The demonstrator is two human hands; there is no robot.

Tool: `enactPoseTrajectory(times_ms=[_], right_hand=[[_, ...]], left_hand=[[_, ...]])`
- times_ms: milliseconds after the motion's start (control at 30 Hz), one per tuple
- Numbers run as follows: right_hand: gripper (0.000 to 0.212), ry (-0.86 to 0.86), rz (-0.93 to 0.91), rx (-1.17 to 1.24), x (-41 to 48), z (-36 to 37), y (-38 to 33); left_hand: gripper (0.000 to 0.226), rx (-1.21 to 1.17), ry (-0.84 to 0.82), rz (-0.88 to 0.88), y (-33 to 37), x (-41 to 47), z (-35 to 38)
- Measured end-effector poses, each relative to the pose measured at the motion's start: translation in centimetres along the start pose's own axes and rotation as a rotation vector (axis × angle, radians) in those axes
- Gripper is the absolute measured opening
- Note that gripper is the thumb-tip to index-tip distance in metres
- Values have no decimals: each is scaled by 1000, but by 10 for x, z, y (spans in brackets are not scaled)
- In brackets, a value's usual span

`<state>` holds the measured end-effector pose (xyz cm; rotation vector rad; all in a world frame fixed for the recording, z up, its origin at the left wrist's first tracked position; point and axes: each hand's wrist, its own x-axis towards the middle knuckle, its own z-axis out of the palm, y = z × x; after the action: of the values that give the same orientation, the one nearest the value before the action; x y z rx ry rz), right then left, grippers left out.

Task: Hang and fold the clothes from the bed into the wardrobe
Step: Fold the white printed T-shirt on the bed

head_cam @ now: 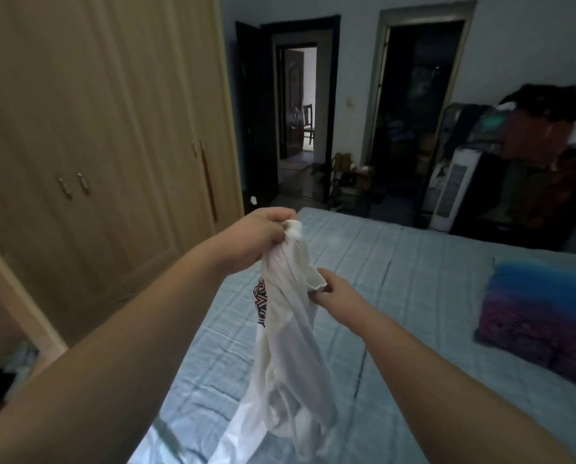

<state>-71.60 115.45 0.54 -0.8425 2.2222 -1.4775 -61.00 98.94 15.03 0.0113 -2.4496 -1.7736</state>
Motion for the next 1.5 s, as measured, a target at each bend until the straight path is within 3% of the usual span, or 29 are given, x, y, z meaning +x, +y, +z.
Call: enactPoseTrajectory(times_ms=[67,233,567,733,900,1033,1167,1300,1500], right_hand=[[6,109,-11,-108,-11,-10,-16],[11,435,31,-96,-61,-44,-54],[17,739,-48,-288,-172,-90,-136],[14,674,-50,-521,-218,-106,-169],[20,686,-40,-712,-247,-126,-192],[21,694,-13,-774,-259,-142,-206],[11,621,128,-879,-266,-159,-210],[20,621,267,-748,-273,-178,-215],[17,660,223,-599,-288,-189,-213]], left_hand=[[20,26,-24,34,11,-9,-5],[33,14,-70,129,44,-32,-25],[36,371,-77,388,68,-55,-40],[21,508,9,487,66,-56,-26],[5,663,199,526,69,-33,-20],[12,752,242,449,71,-19,-19],[13,664,263,443,79,-13,-4],[12,570,243,525,95,-15,13],[15,647,248,622,114,-17,10]])
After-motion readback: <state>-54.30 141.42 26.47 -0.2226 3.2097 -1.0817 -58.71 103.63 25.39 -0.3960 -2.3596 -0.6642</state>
